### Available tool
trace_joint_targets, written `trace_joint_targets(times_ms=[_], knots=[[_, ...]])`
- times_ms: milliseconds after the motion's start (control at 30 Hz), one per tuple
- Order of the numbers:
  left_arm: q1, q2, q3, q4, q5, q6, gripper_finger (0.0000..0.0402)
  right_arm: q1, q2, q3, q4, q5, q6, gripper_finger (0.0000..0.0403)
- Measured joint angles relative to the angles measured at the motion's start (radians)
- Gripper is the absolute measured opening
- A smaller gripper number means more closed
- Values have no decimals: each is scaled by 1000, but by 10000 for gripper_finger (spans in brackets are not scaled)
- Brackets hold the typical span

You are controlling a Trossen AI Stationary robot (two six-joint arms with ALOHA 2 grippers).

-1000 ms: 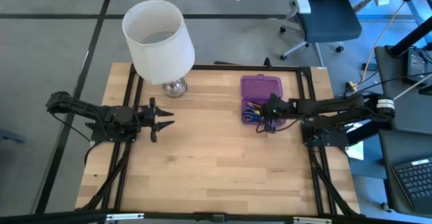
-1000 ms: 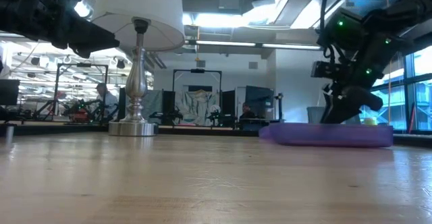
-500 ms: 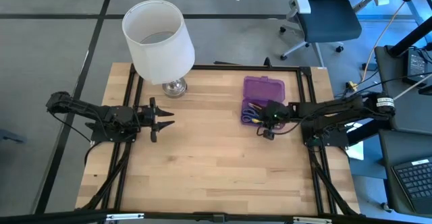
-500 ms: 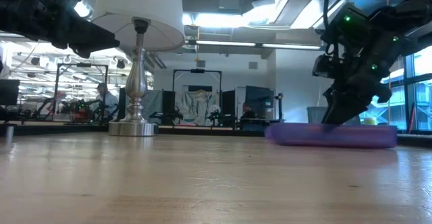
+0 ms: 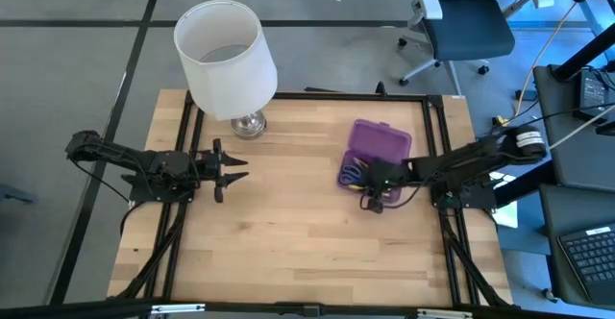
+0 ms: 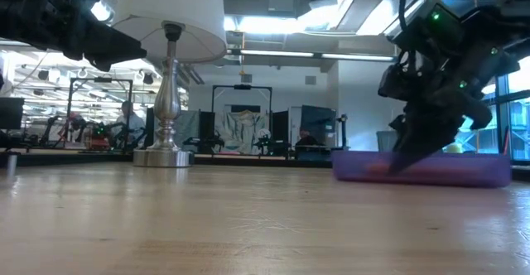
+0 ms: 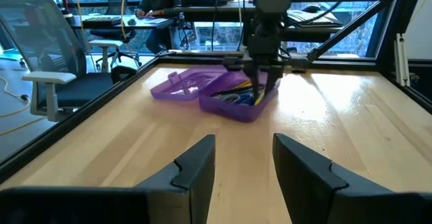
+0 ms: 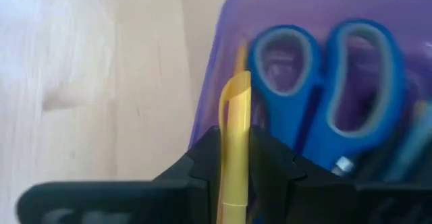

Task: Pick & place school supplies into a supply box
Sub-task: Put the yellow pen into the purple supply box

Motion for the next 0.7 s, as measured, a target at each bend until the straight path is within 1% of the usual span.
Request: trace_joint_targets(times_ms=[133,200,300,500,700], knots=[[0,0,0,0,1,-8,141,33,115,3,180,-10,17,71],[0,0,0,0,1,-15,141,54,164,24,232,-21,16,71],[0,0,0,0,1,-18,141,85,226,82,239,-31,3,71],[0,0,0,0,7,-29,141,140,345,237,215,-116,-41,71],[0,0,0,0,8,-29,141,187,496,424,213,-116,-42,71]])
